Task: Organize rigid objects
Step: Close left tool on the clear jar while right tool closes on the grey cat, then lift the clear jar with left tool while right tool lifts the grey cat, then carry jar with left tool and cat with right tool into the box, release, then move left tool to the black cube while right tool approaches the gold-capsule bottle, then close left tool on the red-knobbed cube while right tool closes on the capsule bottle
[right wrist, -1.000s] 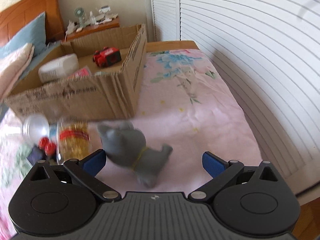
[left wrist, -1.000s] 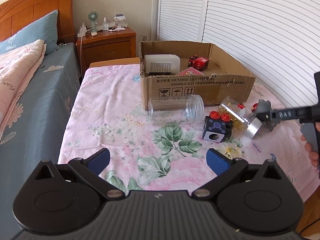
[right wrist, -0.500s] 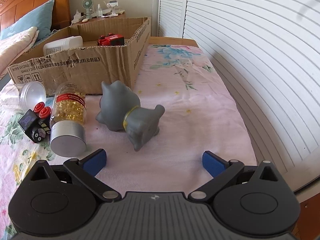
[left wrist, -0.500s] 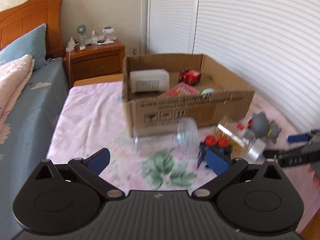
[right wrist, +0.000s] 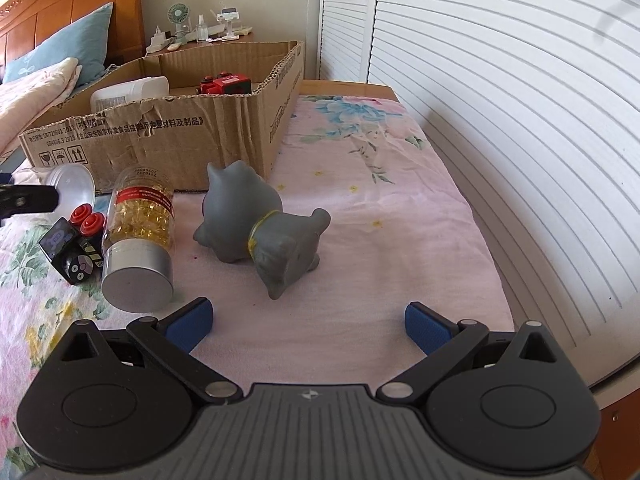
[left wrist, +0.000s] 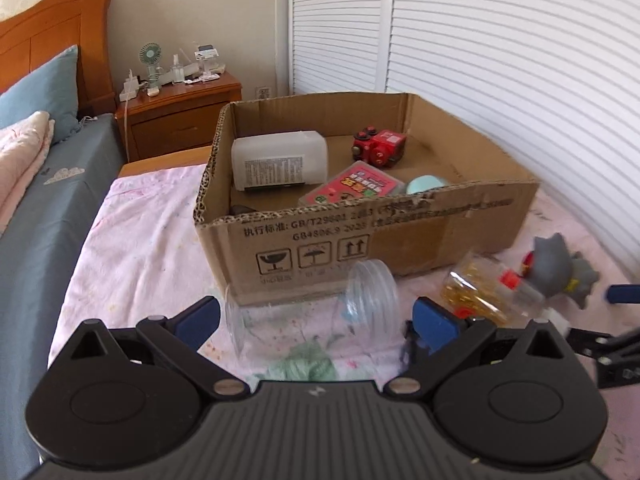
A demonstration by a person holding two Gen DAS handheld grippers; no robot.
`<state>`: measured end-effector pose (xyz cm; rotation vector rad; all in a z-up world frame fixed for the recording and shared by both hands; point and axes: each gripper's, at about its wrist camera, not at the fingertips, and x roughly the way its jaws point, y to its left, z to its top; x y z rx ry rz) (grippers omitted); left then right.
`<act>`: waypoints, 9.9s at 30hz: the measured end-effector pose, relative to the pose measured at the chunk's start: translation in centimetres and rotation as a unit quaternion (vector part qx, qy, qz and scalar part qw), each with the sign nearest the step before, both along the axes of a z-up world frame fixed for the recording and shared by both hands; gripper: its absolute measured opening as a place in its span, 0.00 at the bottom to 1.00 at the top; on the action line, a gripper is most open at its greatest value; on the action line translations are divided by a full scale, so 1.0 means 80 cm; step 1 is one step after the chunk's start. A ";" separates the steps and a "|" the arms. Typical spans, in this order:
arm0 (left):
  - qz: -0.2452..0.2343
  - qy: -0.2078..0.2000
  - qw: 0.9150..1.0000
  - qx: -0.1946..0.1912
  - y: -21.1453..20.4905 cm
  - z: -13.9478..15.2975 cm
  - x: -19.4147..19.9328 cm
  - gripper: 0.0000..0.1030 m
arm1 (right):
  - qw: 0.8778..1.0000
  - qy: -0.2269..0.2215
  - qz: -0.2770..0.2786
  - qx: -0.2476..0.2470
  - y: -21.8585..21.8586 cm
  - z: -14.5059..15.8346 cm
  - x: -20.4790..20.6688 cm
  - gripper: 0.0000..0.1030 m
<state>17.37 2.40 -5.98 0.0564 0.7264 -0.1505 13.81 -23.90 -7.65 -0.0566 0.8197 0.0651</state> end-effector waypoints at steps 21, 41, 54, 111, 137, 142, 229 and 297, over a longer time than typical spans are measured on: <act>0.015 0.010 0.999 0.034 0.001 -0.010 0.010 0.94 | 0.997 -0.011 -0.030 0.075 0.008 0.040 0.022 1.00; -0.003 0.010 0.999 0.044 0.001 -0.007 0.012 0.91 | 0.991 0.021 -0.074 0.106 0.016 0.024 0.061 0.77; -0.040 0.012 0.998 0.054 0.025 0.018 -0.026 0.91 | 0.996 0.035 0.045 0.065 -0.004 0.047 0.010 0.74; -0.099 0.049 0.993 0.036 0.026 0.008 -0.086 0.90 | 0.997 0.042 0.054 0.040 0.018 0.035 -0.025 0.77; -0.107 0.012 0.994 0.028 0.013 0.091 -0.056 0.90 | 0.990 -0.032 0.134 0.041 0.013 0.146 0.011 0.77; -0.109 -0.008 0.993 0.033 0.003 0.116 -0.023 0.90 | 0.987 -0.044 0.149 0.041 0.029 0.163 0.050 0.77; -0.083 0.034 0.996 0.011 -0.030 0.012 -0.046 0.99 | 0.998 0.047 0.011 0.045 0.008 0.017 0.022 1.00; -0.052 0.061 0.997 0.012 0.022 -0.023 -0.063 0.49 | 0.996 0.034 0.071 0.038 0.121 0.015 0.070 1.00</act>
